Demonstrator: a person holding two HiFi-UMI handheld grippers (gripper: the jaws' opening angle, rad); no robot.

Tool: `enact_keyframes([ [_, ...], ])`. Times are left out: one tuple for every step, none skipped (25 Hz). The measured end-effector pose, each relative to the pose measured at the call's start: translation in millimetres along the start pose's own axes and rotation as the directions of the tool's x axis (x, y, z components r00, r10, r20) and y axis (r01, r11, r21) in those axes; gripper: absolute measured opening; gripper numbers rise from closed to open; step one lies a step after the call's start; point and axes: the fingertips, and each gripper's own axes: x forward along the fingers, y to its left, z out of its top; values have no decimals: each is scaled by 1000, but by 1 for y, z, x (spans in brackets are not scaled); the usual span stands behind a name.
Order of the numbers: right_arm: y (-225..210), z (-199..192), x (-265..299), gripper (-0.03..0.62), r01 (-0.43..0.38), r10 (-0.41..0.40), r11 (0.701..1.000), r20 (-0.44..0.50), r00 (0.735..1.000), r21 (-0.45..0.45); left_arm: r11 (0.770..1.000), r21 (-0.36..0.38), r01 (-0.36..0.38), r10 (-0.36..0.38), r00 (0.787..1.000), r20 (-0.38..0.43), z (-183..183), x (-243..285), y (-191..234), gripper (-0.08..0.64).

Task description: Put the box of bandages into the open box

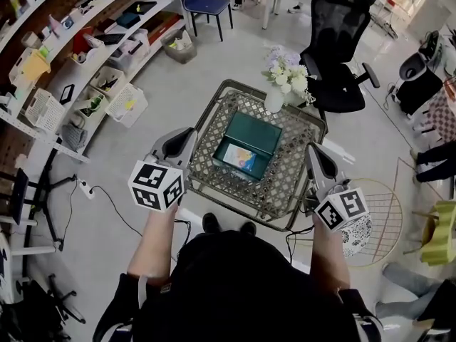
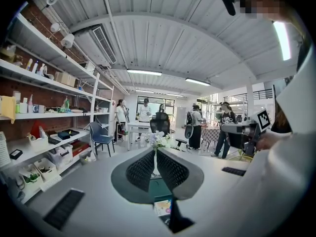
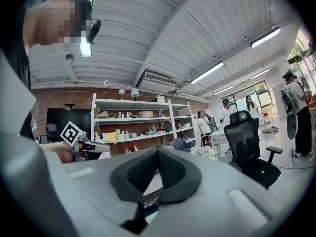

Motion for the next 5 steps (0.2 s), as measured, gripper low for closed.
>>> enact_keyframes([
  [1,-1,1,8,-3,3,1000,-3,1000,1,1000,-1,-1,1,1000,-1,-1,-1,1,23],
  [3,-2,2,8,-5,5,1000,-5,1000,2,1000,-2,-1,1,1000,-2,-1,-1,2,23],
  [4,-3,4,8,-7,7,1000,-8,1000,4,1000,-3,0,0,1000,-3,-1,-1,3,23],
  [5,-4,5,8,-9,9,1000,-10,1000,5,1000,-3,0,0,1000,-3,-2,-1,4,23],
  [6,-5,6,8,-12,12,1000,-12,1000,6,1000,-4,1,-1,1000,-4,-2,-1,4,23],
])
